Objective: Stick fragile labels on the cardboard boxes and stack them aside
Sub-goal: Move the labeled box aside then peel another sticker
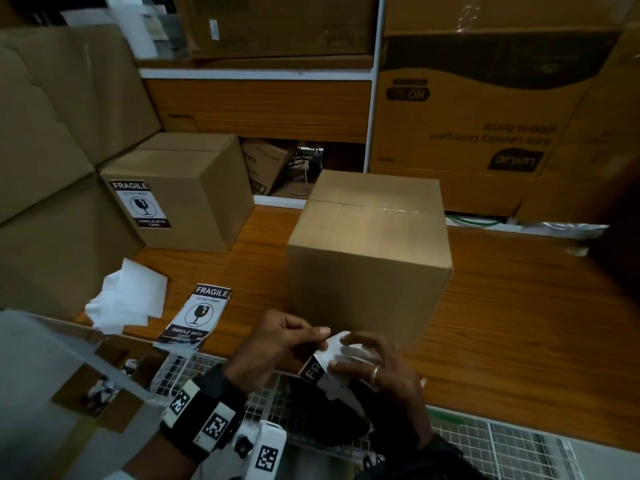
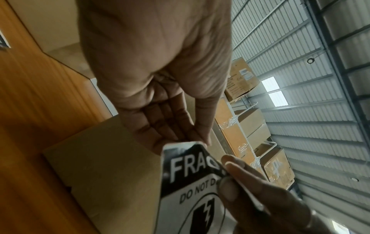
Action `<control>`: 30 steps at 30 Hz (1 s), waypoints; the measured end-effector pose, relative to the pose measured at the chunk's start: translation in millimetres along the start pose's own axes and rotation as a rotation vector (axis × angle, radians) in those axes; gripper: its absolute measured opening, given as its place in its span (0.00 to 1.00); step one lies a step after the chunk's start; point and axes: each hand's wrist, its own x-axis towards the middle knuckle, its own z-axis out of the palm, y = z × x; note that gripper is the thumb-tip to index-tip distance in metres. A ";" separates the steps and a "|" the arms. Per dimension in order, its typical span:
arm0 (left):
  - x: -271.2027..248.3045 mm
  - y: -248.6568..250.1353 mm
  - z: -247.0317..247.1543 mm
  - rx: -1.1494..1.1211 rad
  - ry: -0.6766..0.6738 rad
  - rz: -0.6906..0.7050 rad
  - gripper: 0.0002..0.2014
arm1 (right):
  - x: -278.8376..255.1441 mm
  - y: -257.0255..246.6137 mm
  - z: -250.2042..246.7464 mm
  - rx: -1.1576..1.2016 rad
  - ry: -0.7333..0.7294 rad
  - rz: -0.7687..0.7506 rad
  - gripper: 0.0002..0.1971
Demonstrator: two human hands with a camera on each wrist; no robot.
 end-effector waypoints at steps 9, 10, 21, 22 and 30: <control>9.7 -2.1 -6.2 0.021 -0.067 0.027 0.11 | 6.6 -0.6 -1.6 0.044 0.056 -0.063 0.05; 11.3 -1.9 -6.8 0.002 -0.052 0.020 0.12 | 6.9 -1.2 -1.9 0.063 0.055 -0.062 0.05; 14.7 8.9 -50.7 0.101 0.222 0.162 0.06 | -4.5 -6.9 -7.0 0.571 0.034 0.095 0.16; 11.4 8.0 -50.2 0.079 0.181 0.136 0.07 | -4.5 -6.8 -7.8 0.626 0.043 0.136 0.19; 0.9 -21.2 -37.1 -0.012 0.222 0.134 0.24 | -2.1 -11.7 -2.6 0.813 0.017 0.239 0.20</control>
